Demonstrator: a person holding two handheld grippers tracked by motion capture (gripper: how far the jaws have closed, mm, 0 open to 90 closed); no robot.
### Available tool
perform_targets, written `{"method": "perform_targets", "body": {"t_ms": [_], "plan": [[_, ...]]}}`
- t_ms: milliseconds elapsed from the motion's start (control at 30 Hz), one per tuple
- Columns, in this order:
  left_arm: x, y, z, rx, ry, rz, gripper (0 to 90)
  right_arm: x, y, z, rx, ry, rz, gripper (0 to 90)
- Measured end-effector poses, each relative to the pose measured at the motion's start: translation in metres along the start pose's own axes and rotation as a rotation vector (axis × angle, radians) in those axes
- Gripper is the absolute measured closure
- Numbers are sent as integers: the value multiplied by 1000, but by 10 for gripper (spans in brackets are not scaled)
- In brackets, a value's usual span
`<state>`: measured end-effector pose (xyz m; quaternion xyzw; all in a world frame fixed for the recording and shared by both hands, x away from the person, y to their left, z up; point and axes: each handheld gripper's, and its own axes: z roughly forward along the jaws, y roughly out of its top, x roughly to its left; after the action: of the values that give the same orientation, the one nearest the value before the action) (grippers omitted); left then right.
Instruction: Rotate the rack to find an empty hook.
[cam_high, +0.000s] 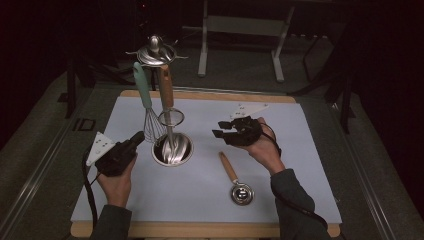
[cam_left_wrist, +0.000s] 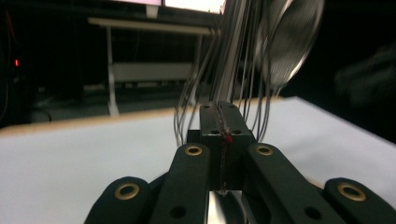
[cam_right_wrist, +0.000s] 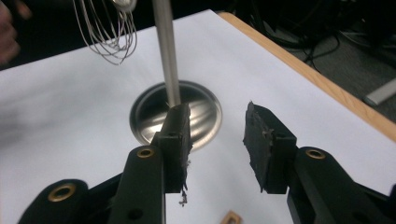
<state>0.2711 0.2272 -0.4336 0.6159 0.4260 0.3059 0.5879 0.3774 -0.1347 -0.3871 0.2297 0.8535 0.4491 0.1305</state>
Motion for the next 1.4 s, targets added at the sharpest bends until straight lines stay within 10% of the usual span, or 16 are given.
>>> {"method": "perform_targets", "body": {"t_ms": [833,1400], "plan": [[-19,115,-6,-394,-102,32,900,-11,-88,-8,24,-62,164,585],[-26,144,4,-409,-65,51,900,-24,-119,-22,-15,-80,271,585]]}}
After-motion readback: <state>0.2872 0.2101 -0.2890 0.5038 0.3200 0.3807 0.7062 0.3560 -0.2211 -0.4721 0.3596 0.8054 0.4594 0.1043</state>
